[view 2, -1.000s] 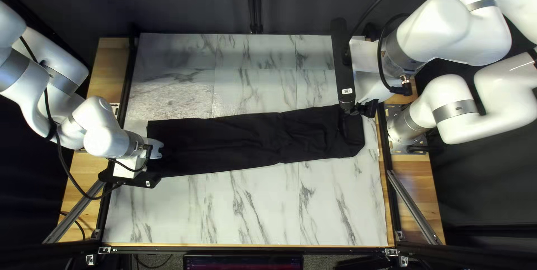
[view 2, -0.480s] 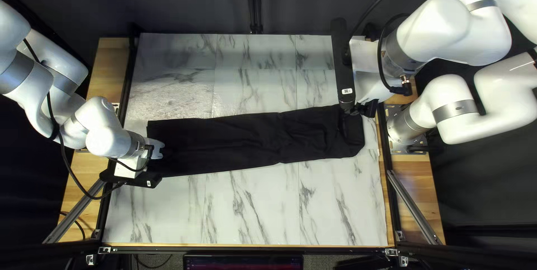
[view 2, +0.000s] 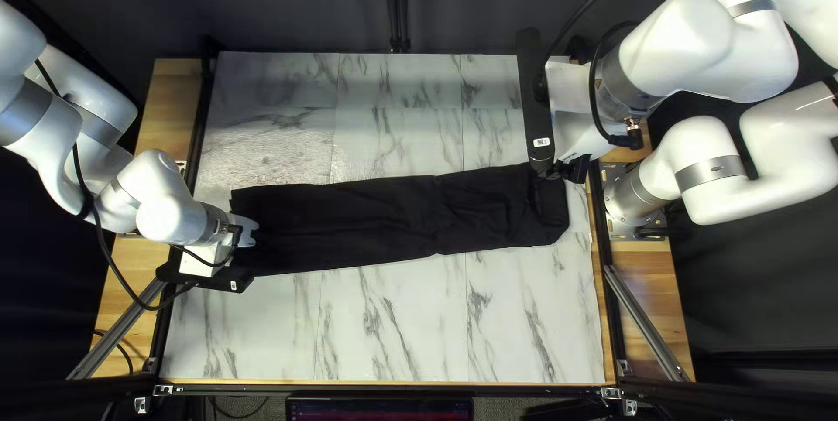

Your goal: Fold t-shirt

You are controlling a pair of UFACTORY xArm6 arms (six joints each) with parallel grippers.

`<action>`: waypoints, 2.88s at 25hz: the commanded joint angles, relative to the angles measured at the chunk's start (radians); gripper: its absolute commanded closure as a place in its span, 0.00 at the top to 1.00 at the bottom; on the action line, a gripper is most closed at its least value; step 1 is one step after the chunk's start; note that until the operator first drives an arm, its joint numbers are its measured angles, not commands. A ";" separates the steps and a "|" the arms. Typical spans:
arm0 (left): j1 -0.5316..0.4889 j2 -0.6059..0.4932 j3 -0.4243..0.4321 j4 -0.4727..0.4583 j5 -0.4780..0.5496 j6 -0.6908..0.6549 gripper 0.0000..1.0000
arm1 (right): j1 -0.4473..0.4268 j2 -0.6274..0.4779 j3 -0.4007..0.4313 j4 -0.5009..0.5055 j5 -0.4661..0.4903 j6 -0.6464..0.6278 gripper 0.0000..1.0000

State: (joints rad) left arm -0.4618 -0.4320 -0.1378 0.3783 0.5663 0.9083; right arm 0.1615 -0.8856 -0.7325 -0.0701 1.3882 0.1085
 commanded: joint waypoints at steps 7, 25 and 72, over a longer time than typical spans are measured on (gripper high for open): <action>0.001 0.026 -0.144 0.070 0.098 0.005 0.00 | 0.000 0.000 0.000 0.000 0.000 0.000 1.00; 0.211 0.232 -0.322 0.135 -0.036 0.232 0.00 | 0.000 0.000 0.000 0.000 0.000 0.000 1.00; 0.255 0.518 -0.739 -0.037 0.005 0.549 1.00 | 0.000 0.000 0.000 0.000 0.000 0.000 1.00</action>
State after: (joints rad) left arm -0.2130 0.1137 -0.8846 0.3353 0.5466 1.4716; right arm 0.1615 -0.8856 -0.7325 -0.0701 1.3882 0.1085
